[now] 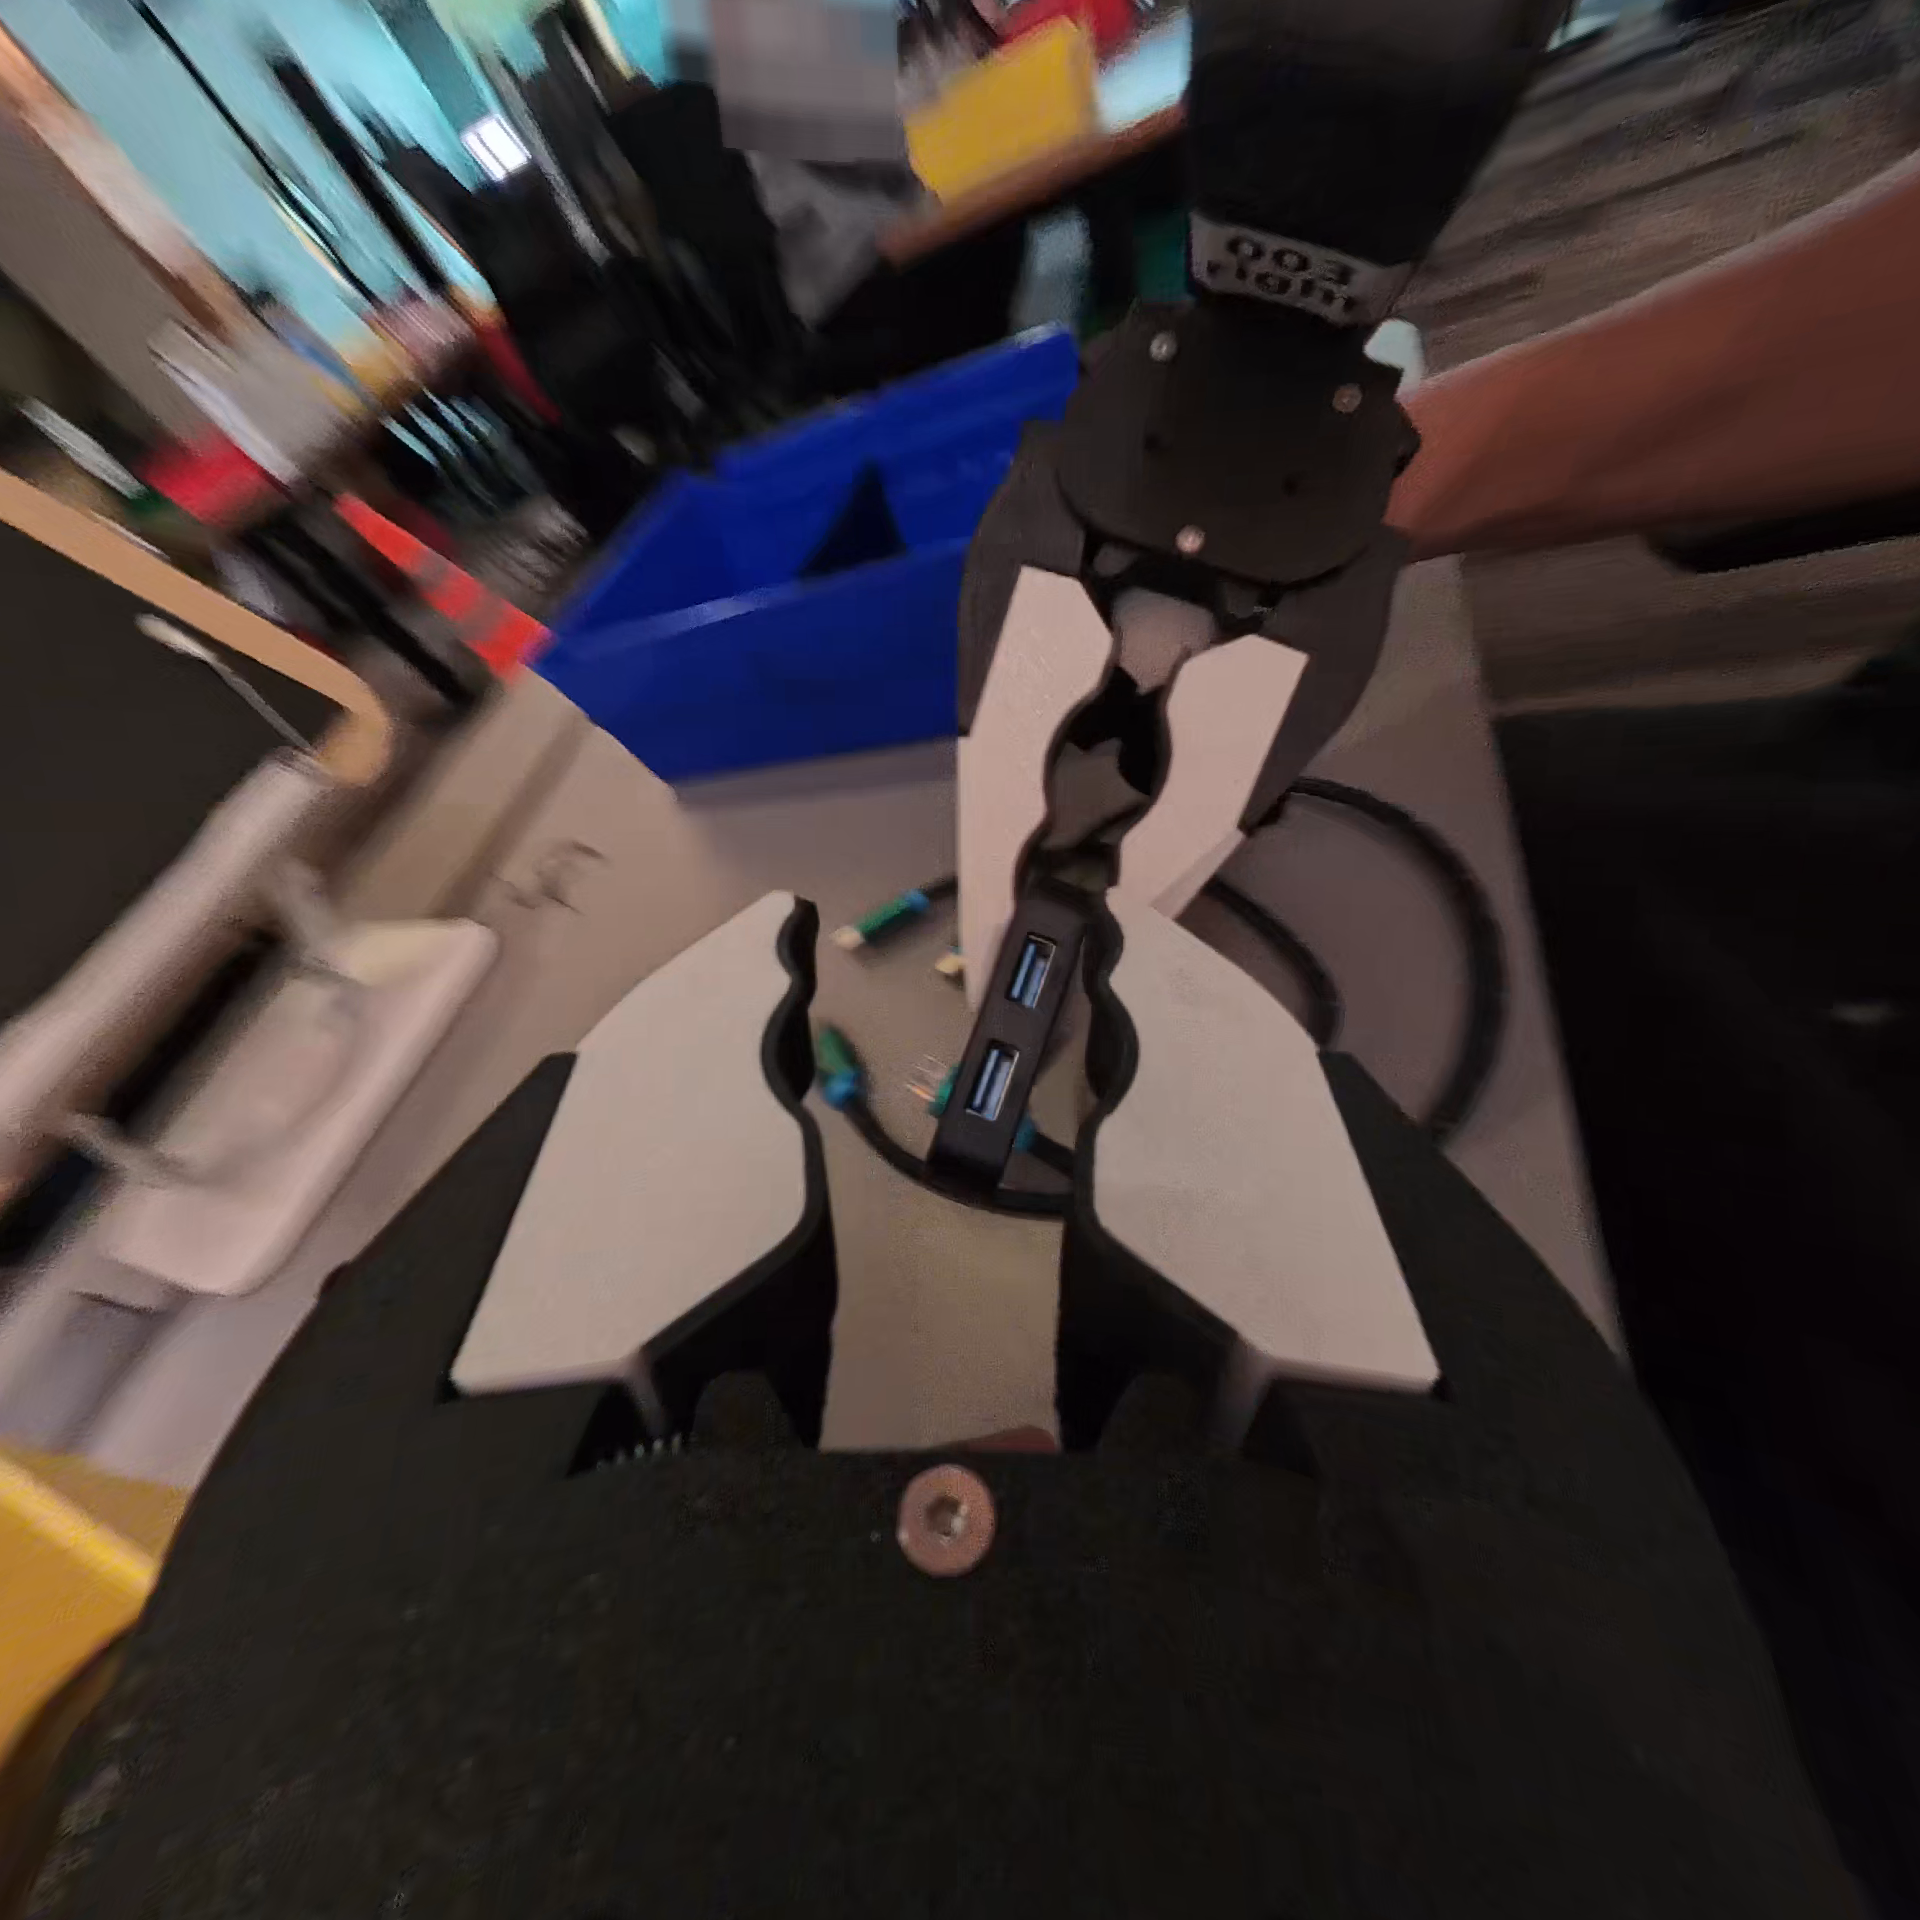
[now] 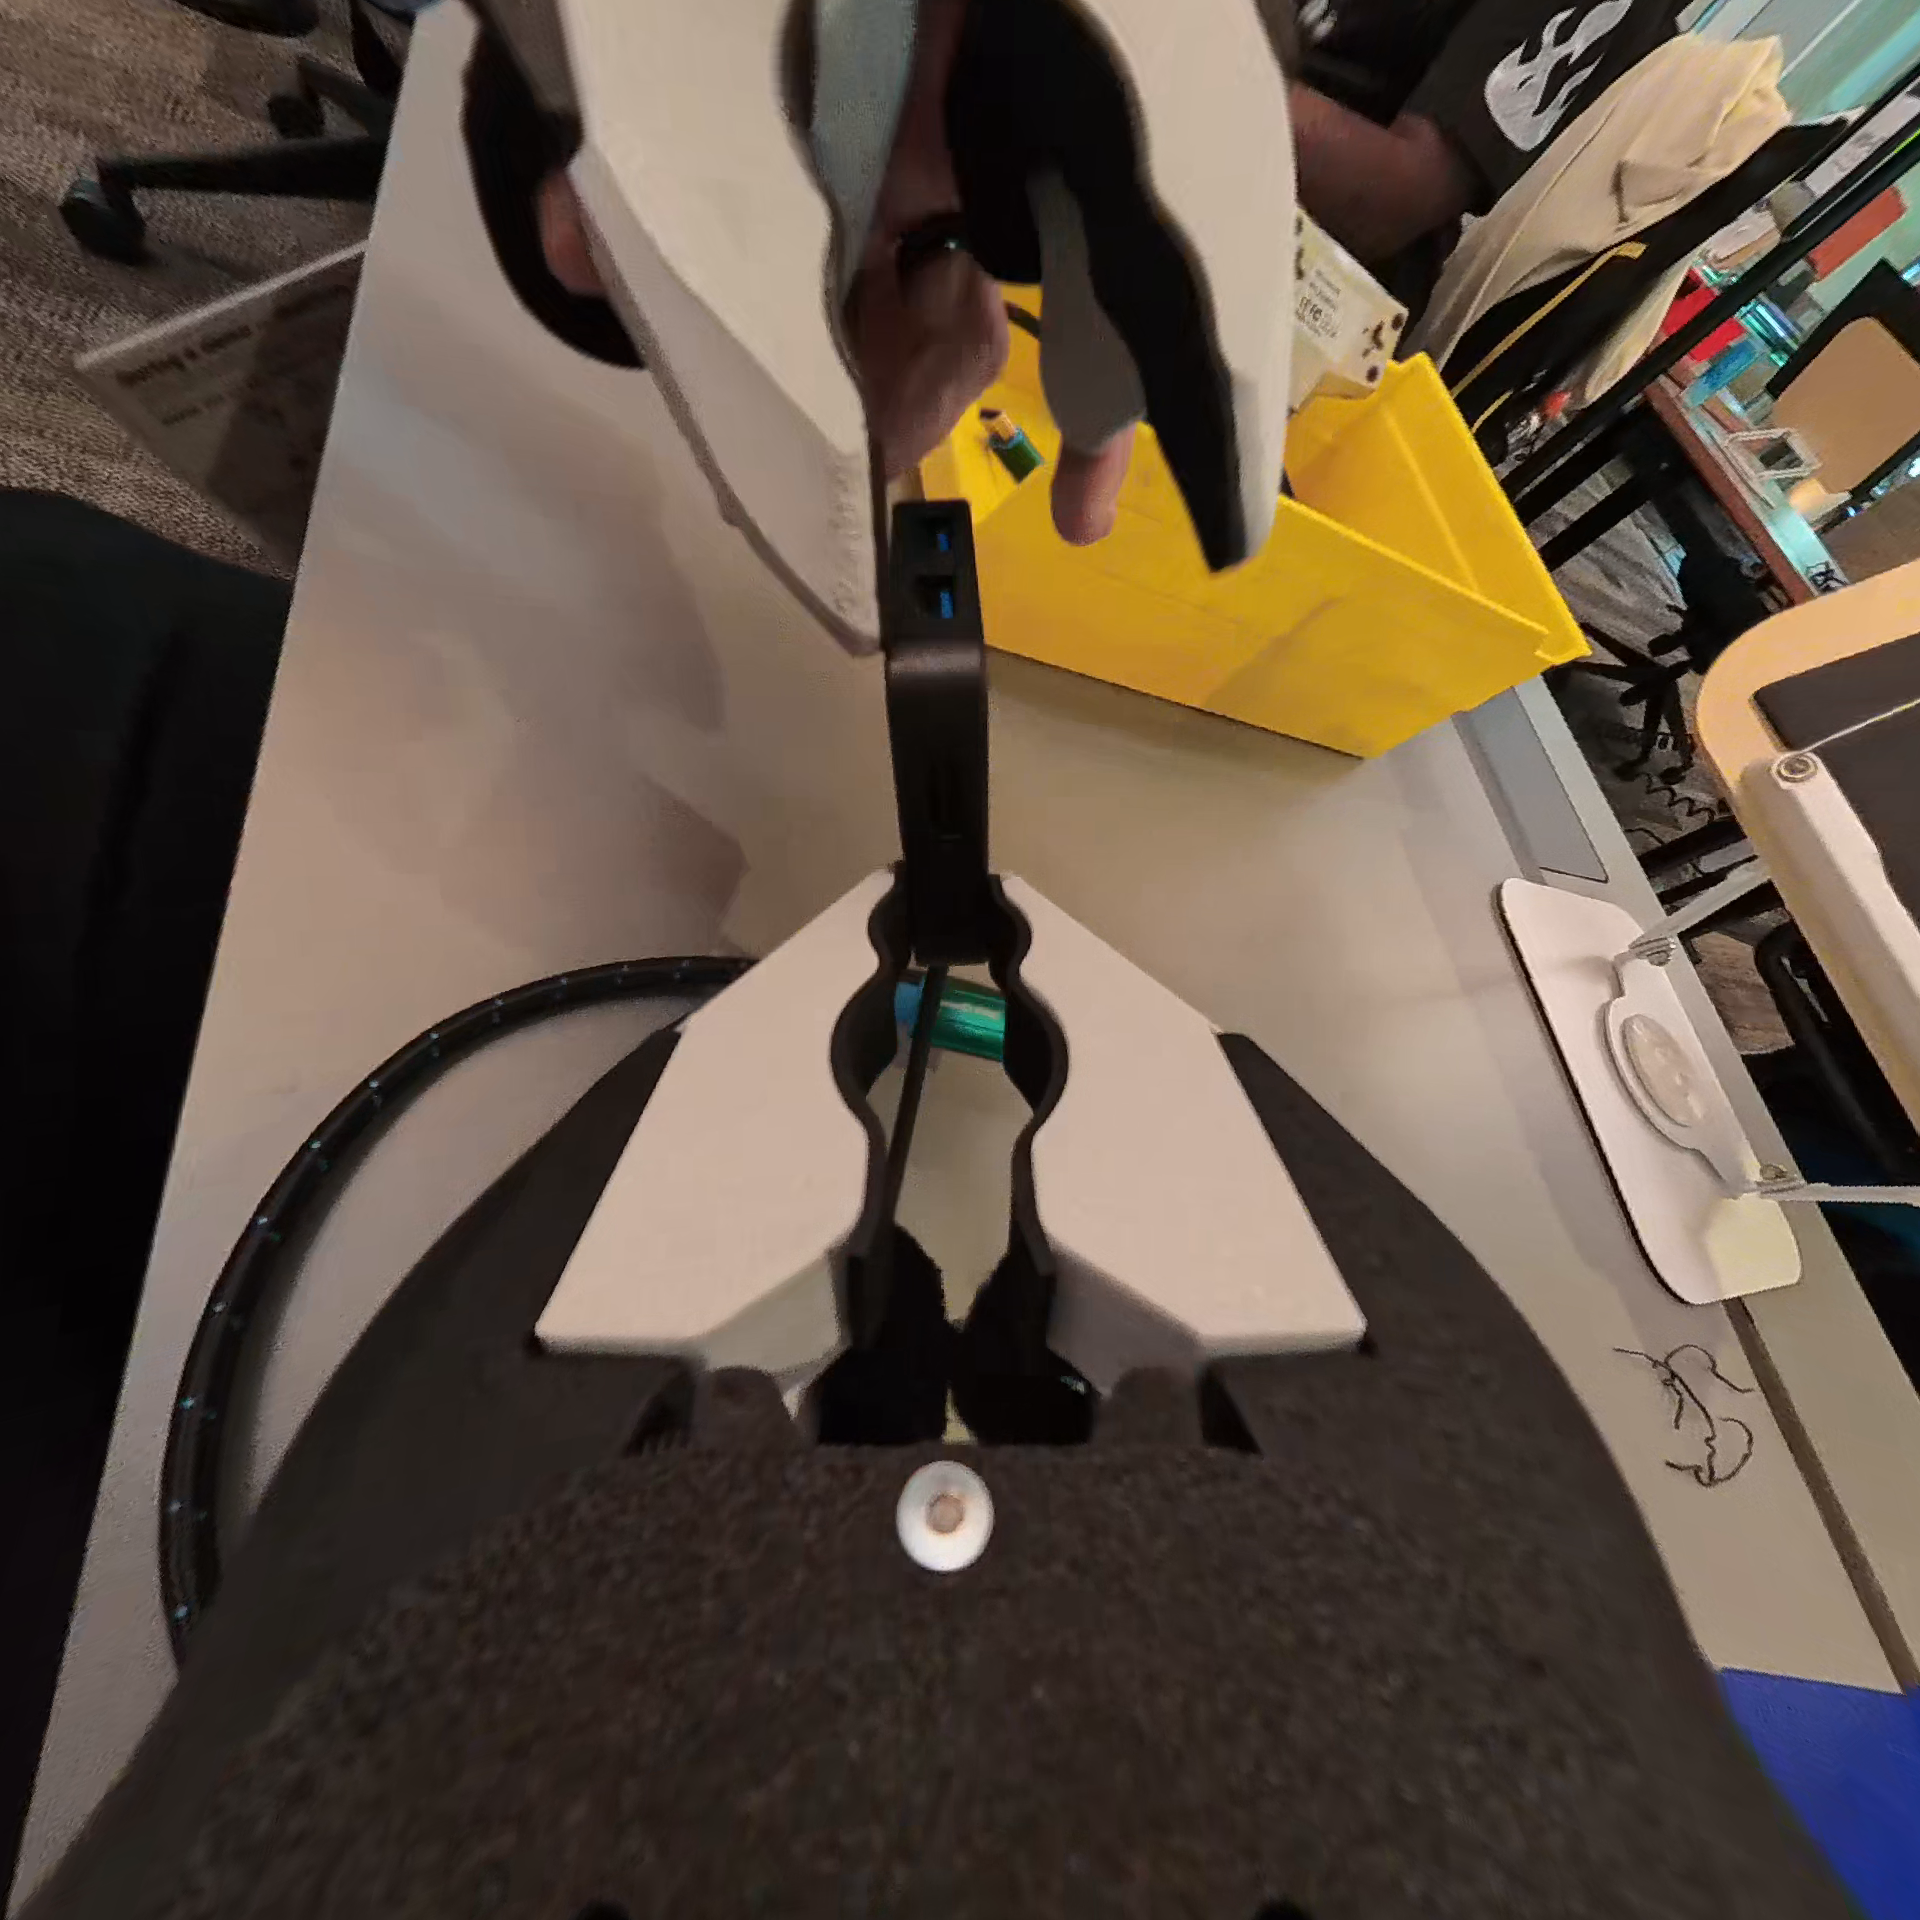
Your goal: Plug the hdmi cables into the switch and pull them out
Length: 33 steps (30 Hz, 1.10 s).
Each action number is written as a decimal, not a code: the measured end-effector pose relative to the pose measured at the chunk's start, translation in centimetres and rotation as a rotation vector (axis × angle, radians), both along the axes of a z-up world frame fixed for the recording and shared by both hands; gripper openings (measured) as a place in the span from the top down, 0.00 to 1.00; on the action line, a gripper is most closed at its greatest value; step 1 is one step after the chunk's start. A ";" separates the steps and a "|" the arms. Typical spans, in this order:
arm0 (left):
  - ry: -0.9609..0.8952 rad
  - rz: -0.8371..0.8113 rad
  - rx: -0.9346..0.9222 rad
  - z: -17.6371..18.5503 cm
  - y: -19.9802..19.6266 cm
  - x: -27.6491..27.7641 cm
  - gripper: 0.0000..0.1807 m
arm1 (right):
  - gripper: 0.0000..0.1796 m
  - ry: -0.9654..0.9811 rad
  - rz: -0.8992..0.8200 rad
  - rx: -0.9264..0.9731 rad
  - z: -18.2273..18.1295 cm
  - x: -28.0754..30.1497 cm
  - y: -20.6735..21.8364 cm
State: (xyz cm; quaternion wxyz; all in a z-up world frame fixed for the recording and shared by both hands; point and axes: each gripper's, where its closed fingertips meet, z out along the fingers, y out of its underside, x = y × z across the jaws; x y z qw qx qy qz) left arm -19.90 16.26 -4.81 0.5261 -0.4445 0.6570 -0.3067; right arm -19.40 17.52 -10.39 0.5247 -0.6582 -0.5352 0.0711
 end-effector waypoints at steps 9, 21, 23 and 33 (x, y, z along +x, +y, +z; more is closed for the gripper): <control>0.313 0.019 0.089 -3.4 -1.2 -0.7 0.85 | 0.93 -0.044 0.039 -0.031 0.4 -0.8 -1.0; 0.398 0.024 0.141 -4.0 -1.2 0.6 0.92 | 0.92 -0.088 0.013 -0.109 -0.3 -0.3 -1.2; 0.370 0.038 0.149 -3.5 -1.1 0.8 0.92 | 0.92 -0.060 0.012 -0.098 0.3 -0.1 -1.0; 0.137 0.433 0.371 -1.7 6.4 0.5 0.92 | 1.00 0.148 -0.145 0.098 6.3 4.6 0.5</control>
